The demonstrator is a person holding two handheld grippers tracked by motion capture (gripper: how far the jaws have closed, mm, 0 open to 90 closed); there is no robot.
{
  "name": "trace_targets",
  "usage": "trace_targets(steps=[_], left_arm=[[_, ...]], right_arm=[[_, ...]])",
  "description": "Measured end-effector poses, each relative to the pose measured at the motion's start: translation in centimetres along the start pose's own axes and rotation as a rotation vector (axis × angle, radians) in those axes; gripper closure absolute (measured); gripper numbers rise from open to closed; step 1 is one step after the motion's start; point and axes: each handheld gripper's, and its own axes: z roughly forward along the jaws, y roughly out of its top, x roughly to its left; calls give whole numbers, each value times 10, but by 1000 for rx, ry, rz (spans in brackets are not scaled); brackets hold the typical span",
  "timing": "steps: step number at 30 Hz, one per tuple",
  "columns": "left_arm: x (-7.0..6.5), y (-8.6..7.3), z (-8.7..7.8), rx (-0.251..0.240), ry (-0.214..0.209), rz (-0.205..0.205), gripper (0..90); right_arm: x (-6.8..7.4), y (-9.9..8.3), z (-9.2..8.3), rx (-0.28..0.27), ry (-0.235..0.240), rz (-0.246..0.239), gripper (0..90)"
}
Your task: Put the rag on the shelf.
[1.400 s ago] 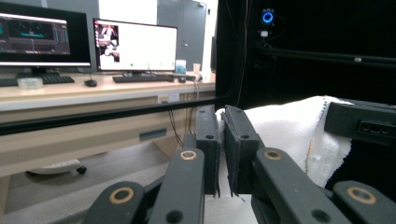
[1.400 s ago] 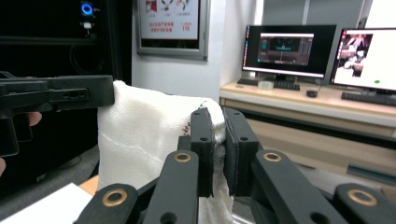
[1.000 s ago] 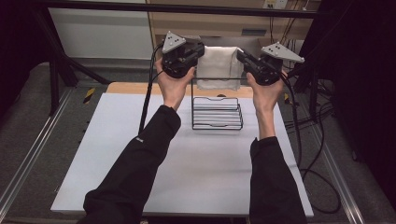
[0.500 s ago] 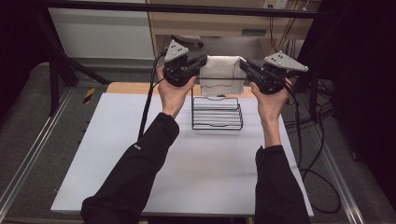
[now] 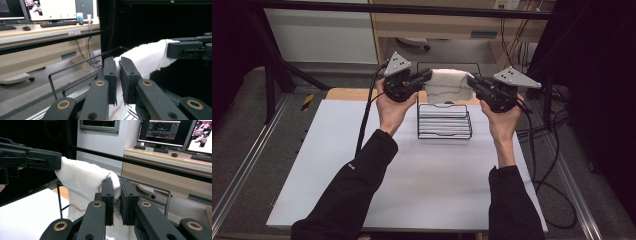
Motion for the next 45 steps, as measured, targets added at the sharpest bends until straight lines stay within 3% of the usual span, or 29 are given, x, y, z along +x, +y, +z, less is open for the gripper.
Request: trace_targets(steps=[19,24,27,33,37,40,45], left_arm=[[-11,-14,-12,82,-37,34,807],[-9,-4,-20,75,-34,36,790],[-7,7,-25,63,-10,35,792],[-2,18,-11,92,14,12,885],[2,18,3,132,6,-17,896],[2,14,8,159,-33,-41,897],[-4,3,6,182,-71,-26,898]], right_arm=[[5,-25,-9,37,42,3,827],[6,-27,-8,37,42,-2,827],[6,-27,-9,37,42,-8,827],[7,-29,-9,42,47,-9,827],[6,-32,-9,38,54,-4,826],[6,-33,-9,42,56,-2,825],[5,-34,-10,48,63,-7,816]])
